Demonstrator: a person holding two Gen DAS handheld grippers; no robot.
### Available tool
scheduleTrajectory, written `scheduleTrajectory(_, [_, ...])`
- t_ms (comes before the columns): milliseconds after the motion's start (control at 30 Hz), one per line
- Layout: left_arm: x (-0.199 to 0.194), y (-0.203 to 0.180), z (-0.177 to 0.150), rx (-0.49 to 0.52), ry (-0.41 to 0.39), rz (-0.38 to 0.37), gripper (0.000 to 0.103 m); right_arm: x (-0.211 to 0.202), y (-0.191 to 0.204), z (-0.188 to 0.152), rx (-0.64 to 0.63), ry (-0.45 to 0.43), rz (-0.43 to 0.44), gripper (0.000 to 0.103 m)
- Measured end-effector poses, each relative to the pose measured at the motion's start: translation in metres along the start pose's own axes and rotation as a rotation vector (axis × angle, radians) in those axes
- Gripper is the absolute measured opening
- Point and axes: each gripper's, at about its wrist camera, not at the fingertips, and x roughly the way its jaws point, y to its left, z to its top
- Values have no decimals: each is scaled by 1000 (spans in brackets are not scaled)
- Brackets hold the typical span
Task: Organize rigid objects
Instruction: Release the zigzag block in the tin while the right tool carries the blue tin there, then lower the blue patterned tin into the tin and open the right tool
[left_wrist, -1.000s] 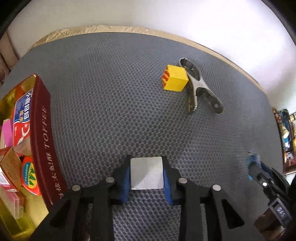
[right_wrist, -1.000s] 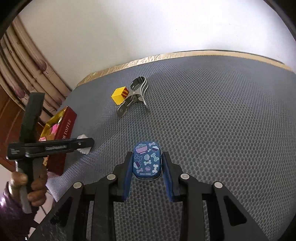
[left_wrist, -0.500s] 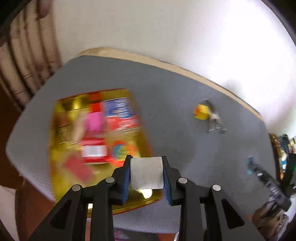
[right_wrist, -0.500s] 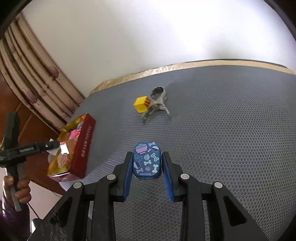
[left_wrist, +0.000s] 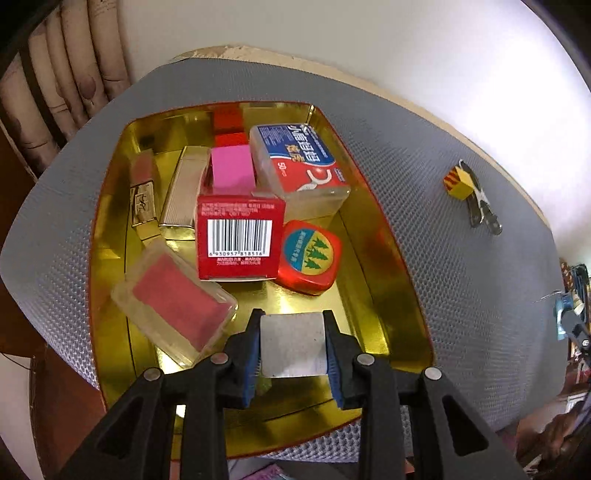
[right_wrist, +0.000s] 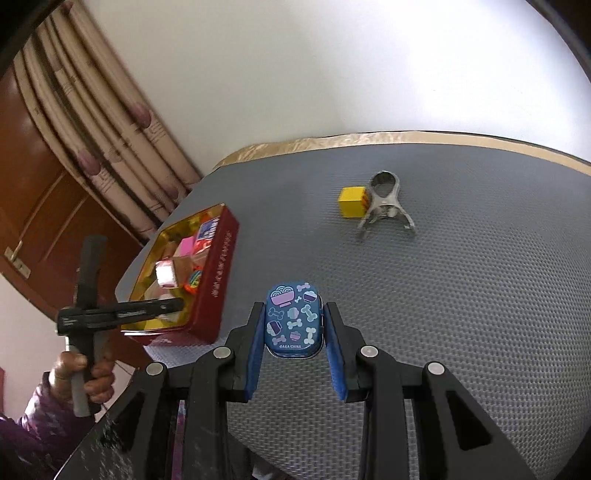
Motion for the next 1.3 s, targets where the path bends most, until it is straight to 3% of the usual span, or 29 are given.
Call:
scheduleTrajectory(200, [-18,-2,-6,24,-17,103,38,10,31,11,-44,15,57,29])
scheduleTrajectory(367, [-57,24,-26,-104,-123,94,41,39,75,27,-96,64,179,29])
scheduleTrajectory(433, [-70,39,-38,-169,-159,107,51,58,95,31,-122,92,211,29])
scheduleTrajectory(467, [-74,45,-42,-194,-178,111,55,66,101,31,-129,104,225,29])
scheduleTrajectory(633, [-85,67,-56,-268,-291,102,55,114,131,28,-167,173,238,29])
scheduleTrajectory(833, [-83,70,-57,-261,-267,73,55,150,142,19,-191,226,183,29])
scheduleTrajectory(1167, [-72,73,-56,-267,-209,50,55,165,144,12,-236,226,115,33])
scheduleTrajectory(1300, [-71,70,-56,-258,-201,55,55,155,136,15,-207,197,136,37])
